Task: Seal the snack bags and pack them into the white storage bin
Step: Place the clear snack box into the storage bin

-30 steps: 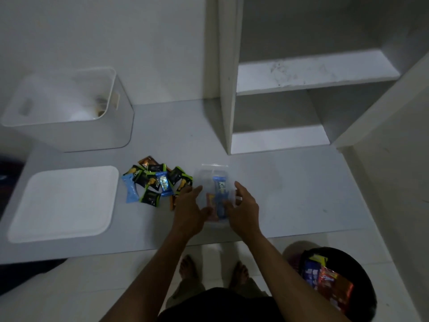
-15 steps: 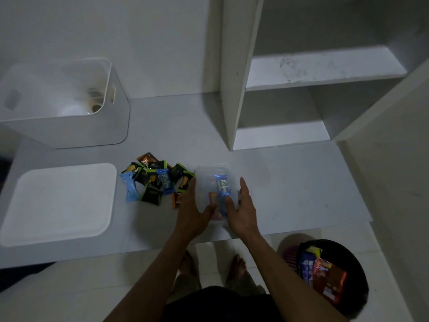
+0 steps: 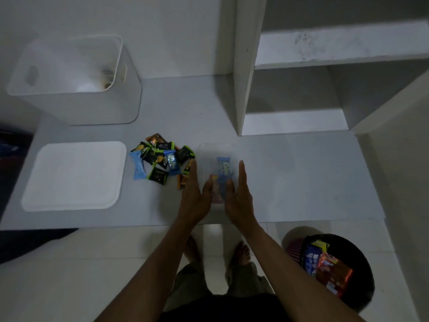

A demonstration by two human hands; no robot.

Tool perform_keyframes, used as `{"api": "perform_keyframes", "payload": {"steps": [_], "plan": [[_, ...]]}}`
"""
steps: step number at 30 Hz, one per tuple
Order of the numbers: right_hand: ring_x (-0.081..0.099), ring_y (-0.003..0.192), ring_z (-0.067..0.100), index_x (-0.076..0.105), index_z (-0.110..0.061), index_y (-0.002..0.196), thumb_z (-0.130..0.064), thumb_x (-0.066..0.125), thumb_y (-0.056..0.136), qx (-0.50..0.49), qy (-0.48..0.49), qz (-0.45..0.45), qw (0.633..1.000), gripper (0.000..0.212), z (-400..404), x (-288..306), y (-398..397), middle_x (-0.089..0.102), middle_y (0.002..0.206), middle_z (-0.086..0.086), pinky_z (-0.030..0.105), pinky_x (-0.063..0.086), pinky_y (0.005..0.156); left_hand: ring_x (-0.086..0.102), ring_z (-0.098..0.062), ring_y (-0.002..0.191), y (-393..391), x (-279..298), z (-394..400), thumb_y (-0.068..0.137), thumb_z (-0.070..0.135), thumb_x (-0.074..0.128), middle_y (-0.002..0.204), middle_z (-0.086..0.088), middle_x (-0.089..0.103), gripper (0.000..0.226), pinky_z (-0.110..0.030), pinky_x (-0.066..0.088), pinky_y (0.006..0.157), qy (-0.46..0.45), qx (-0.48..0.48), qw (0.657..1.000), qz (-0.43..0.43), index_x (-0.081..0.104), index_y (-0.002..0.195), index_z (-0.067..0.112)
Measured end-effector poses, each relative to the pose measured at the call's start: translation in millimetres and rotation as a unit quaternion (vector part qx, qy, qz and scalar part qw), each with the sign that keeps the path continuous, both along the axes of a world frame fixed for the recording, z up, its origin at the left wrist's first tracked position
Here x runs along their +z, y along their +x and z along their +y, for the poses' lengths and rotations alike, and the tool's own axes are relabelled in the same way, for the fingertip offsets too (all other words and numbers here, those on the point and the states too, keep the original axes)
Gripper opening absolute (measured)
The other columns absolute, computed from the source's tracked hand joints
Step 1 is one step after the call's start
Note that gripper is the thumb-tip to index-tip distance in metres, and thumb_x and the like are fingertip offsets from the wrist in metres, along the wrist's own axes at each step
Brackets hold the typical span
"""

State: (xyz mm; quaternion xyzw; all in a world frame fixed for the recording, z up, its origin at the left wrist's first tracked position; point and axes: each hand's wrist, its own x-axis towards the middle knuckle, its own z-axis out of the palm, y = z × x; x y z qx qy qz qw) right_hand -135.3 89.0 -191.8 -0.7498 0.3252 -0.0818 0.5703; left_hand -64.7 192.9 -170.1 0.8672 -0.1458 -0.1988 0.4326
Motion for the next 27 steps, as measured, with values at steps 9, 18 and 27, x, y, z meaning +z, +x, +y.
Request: {"api": "perform_keyframes", "payload": {"steps": [9, 18, 27], "plan": [[0.057, 0.096, 0.002, 0.012, -0.030, 0.156, -0.032, 0.037, 0.106, 0.058, -0.029, -0.032, 0.997, 0.056, 55.1, 45.8, 48.4, 0.044, 0.121, -0.020, 0.027, 0.050, 0.088, 0.044, -0.015, 0.130, 33.6, 37.9, 63.0, 0.101, 0.037, 0.043, 0.154, -0.003, 0.034, 0.066, -0.028, 0.045, 0.102, -0.025, 0.073, 0.997, -0.030, 0.006, 0.155, 0.025], [0.044, 0.133, 0.015, 0.009, -0.034, 0.157, -0.038, 0.038, 0.105, 0.100, -0.041, -0.057, 0.993, 0.060, 212.0, 74.4, 124.4, 0.031, 0.156, -0.006, 0.035, 0.043, 0.108, 0.044, -0.025, 0.135, 103.2, 68.8, 229.0, 0.099, 0.032, 0.051, 0.154, -0.005, 0.037, 0.067, -0.036, 0.039, 0.108, -0.036, 0.139, 0.989, -0.016, 0.015, 0.155, 0.022], [0.064, 0.110, 0.018, 0.010, -0.047, 0.152, -0.046, 0.040, 0.101, 0.087, -0.002, -0.072, 0.994, 0.059, 347.8, 104.6, 192.6, 0.054, 0.140, 0.001, 0.043, 0.054, 0.096, 0.048, -0.009, 0.109, 177.6, 116.2, 364.4, 0.097, 0.028, 0.056, 0.137, 0.004, 0.048, 0.060, -0.024, 0.042, 0.085, -0.090, 0.120, 0.989, -0.012, 0.026, 0.149, 0.032]]}}
